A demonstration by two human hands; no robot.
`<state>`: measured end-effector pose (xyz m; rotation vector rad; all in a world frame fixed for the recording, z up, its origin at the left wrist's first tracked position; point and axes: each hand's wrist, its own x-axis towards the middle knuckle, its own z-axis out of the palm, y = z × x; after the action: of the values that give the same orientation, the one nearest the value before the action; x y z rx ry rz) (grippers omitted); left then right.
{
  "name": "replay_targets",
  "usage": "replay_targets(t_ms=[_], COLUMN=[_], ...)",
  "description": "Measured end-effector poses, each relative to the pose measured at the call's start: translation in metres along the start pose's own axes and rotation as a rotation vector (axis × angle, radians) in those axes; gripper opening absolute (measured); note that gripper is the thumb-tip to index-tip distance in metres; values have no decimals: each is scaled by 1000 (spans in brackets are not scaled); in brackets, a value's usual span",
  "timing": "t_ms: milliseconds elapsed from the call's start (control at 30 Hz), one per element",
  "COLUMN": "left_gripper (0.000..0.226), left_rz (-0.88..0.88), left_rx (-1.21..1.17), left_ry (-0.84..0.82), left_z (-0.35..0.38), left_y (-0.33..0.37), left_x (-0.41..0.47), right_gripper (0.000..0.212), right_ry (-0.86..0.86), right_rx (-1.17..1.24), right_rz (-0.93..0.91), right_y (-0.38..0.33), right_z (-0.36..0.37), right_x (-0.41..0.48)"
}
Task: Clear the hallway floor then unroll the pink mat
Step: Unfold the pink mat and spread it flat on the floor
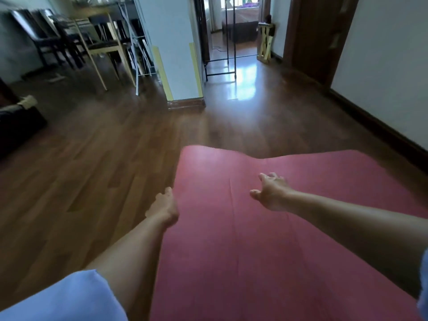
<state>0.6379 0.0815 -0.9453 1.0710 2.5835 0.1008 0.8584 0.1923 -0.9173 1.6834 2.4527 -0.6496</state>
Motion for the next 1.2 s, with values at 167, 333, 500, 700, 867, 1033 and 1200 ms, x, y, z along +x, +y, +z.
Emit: replay_targets(t_ms=[167, 333, 500, 700, 867, 1033, 1200], left_gripper=[54, 57, 56, 46, 45, 44, 43], left_rz=[25, 230, 427, 609, 704, 753, 735], left_rx=[63, 89, 91, 73, 104, 161, 187], left_ry=[24, 53, 35, 6, -52, -84, -93], left_z=[-1, 6, 25, 65, 101, 130, 147], left_y=[-6, 51, 138, 246, 319, 366, 395], left_x=[4, -6, -35, -78, -105, -118, -120], right_gripper=[68, 63, 69, 68, 69, 66, 64], right_ry=[-5, 17, 42, 85, 78, 37, -7], right_rx=[-17, -7, 2, 0, 37, 27, 26], right_rz=[6, 57, 155, 380, 508, 558, 581], right_y=[-5, 32, 107, 240, 338, 412, 458], right_z=[18, 9, -10, -18, -16, -10, 3], right_x=[6, 4, 0, -4, -8, -3, 5])
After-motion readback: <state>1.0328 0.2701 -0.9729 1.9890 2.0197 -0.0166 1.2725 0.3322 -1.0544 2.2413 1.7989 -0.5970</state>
